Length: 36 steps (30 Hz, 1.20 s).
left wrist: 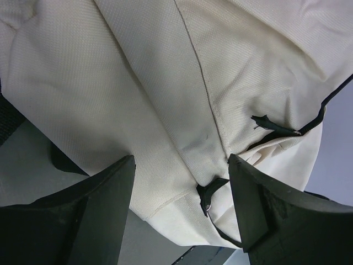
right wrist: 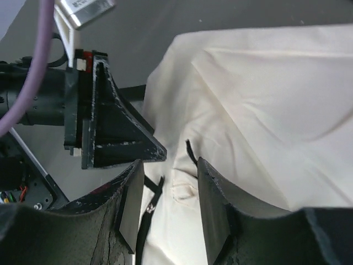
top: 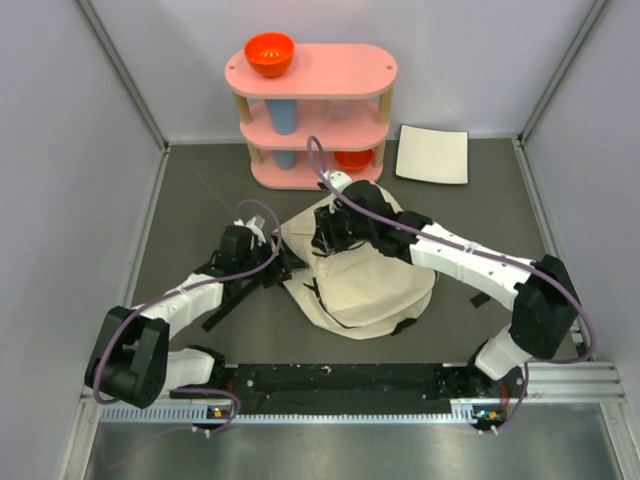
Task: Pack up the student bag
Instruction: Zip the student bag at the center of the board.
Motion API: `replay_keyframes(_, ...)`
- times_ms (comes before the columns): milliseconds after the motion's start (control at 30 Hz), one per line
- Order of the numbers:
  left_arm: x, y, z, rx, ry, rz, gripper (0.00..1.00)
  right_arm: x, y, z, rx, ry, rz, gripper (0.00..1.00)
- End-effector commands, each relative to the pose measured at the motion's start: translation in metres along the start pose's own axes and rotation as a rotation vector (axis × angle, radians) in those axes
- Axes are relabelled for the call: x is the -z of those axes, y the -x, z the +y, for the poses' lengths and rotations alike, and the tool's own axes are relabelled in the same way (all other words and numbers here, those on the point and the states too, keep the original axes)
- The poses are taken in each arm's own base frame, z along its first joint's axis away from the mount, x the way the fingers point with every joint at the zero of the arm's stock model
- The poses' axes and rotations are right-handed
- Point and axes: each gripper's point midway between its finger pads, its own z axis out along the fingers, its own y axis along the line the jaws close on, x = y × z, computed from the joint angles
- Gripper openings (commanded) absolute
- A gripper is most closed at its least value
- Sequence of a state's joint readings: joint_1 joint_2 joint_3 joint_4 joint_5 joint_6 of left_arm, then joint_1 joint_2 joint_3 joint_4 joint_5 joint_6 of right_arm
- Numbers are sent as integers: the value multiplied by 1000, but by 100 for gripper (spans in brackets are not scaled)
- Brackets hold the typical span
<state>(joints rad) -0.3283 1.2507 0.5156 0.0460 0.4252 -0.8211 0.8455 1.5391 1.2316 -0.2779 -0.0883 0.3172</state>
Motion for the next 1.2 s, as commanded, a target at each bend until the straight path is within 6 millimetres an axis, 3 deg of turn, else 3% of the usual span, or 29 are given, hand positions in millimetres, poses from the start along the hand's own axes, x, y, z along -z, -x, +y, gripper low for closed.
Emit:
replay_keyframes(0, 5, 10, -14, -14, -61, -41, 73, -13, 5, 18, 158, 46, 18, 42)
replay_keyframes(333, 12, 15, -13, -31, -45, -61, 73, -41, -17, 6, 282, 1, 93, 42)
replay_keyframes(633, 12, 19, -16, -52, -41, -61, 73, -55, -31, -21, 362, -139, 140, 41)
replay_keyframes(800, 11, 19, -13, -56, -35, -61, 73, -58, -36, -32, 411, -202, 158, 33)
replay_keyframes(967, 9, 18, -14, -54, -41, -44, 73, -62, -45, -33, 434, -208, 184, 28)
replay_keyframes(1167, 9, 19, -16, -59, -48, -44, 73, -66, -55, -23, 426, -168, 204, 32)
